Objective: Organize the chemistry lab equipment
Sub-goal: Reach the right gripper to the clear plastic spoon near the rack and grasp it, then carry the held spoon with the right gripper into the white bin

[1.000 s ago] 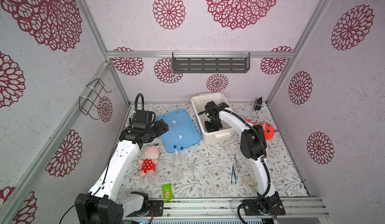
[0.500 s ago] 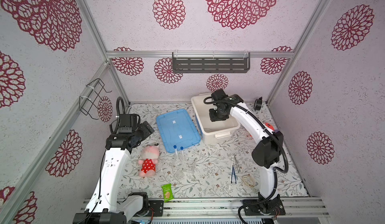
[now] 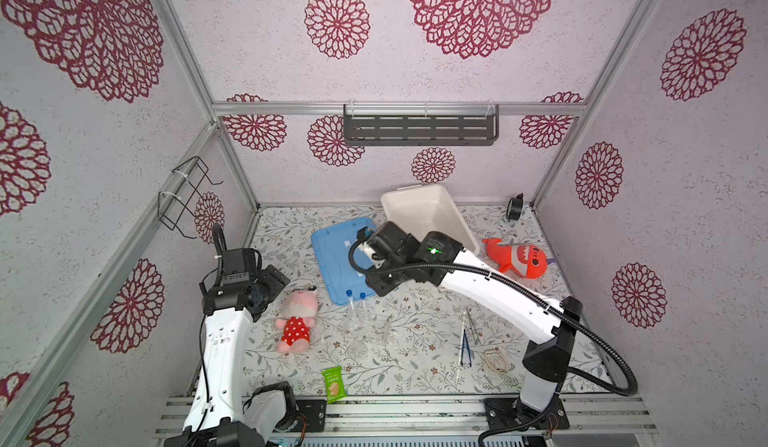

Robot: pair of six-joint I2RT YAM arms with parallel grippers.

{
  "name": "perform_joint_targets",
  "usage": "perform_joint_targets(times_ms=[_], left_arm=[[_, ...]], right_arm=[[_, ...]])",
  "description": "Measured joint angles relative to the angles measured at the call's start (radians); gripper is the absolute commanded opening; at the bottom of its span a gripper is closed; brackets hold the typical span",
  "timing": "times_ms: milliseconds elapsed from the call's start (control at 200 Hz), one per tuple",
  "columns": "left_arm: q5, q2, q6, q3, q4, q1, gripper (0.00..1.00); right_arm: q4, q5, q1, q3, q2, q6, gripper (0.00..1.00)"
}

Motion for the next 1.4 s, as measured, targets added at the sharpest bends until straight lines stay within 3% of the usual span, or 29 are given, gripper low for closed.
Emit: perform_joint_targets(times_ms=[270, 515, 701, 986, 1401], left_arm=[[0.016, 0.0, 0.012, 0.0, -0.008, 0.083, 0.89], [0.049, -0.02, 0.023, -0.037, -0.01, 0.128, 0.89], [0.077, -0.029, 0.023, -0.062, -0.01, 0.143, 0.89], [0.104, -0.029, 0.037, -0.064, -0.01, 0.162, 0.89], [0.122, -0.026, 0.053, -0.062, -0.011, 0.175, 0.89]], right_arm=[[0.018, -0.036, 0.17, -0.076, 0.058, -0.116, 0.56], [0.029, -0.05, 0.166, -0.117, 0.263, -0.156, 0.55], [0.022, -0.039, 0.164, -0.069, 0.357, -0.162, 0.49], [0.026, -0.043, 0.164, -0.056, 0.36, -0.159, 0.24], [0.002, -0.04, 0.164, -0.056, 0.348, -0.135, 0.09]])
